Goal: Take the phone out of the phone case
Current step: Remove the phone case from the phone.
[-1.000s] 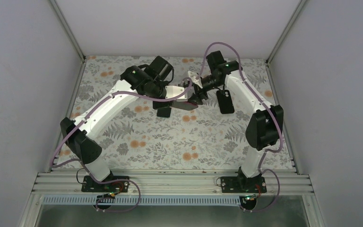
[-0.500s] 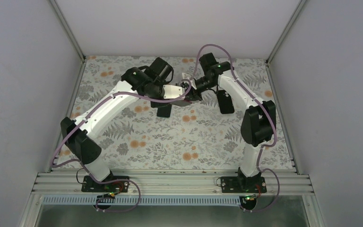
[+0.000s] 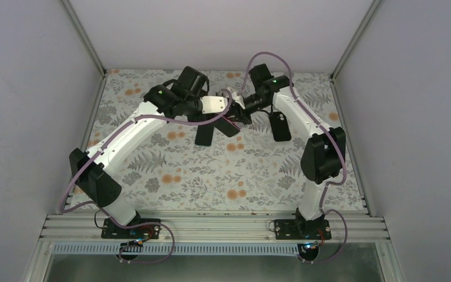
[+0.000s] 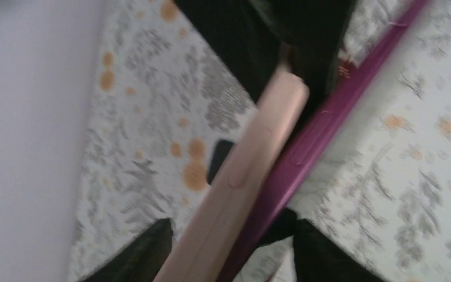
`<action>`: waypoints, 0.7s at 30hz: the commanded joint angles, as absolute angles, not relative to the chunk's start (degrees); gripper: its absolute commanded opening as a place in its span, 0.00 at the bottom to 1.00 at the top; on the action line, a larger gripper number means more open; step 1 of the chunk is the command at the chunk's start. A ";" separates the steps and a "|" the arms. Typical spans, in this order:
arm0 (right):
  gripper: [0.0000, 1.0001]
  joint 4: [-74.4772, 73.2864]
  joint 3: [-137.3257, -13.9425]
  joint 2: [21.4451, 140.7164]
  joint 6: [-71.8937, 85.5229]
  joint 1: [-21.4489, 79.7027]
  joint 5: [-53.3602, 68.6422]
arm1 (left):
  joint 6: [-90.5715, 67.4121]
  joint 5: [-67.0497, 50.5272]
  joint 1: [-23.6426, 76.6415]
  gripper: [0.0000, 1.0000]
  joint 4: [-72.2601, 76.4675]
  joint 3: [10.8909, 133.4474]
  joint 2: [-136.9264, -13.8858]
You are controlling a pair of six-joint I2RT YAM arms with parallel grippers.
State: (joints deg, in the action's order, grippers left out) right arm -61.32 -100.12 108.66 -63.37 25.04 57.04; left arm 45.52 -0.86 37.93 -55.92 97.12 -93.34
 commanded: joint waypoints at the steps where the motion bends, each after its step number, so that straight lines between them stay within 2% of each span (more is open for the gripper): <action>1: 0.03 -72.08 -101.67 104.15 -59.47 33.53 80.50 | 44.19 1.34 37.27 0.74 -8.50 97.64 -93.93; 2: 0.03 -71.96 -101.69 104.06 -59.06 33.23 80.32 | 44.21 1.32 37.22 0.91 -8.51 97.11 -93.75; 3: 0.03 -71.79 -101.69 103.99 -58.69 32.84 80.07 | 44.21 1.08 37.14 0.99 -8.73 96.69 -93.51; 13: 0.04 -58.12 -97.45 104.17 -43.27 22.68 84.80 | 44.49 0.76 36.83 1.00 -10.20 91.88 -87.52; 21: 0.03 -73.39 -103.58 110.75 -54.05 21.27 86.95 | 42.17 3.73 35.65 1.00 -10.79 91.73 -93.72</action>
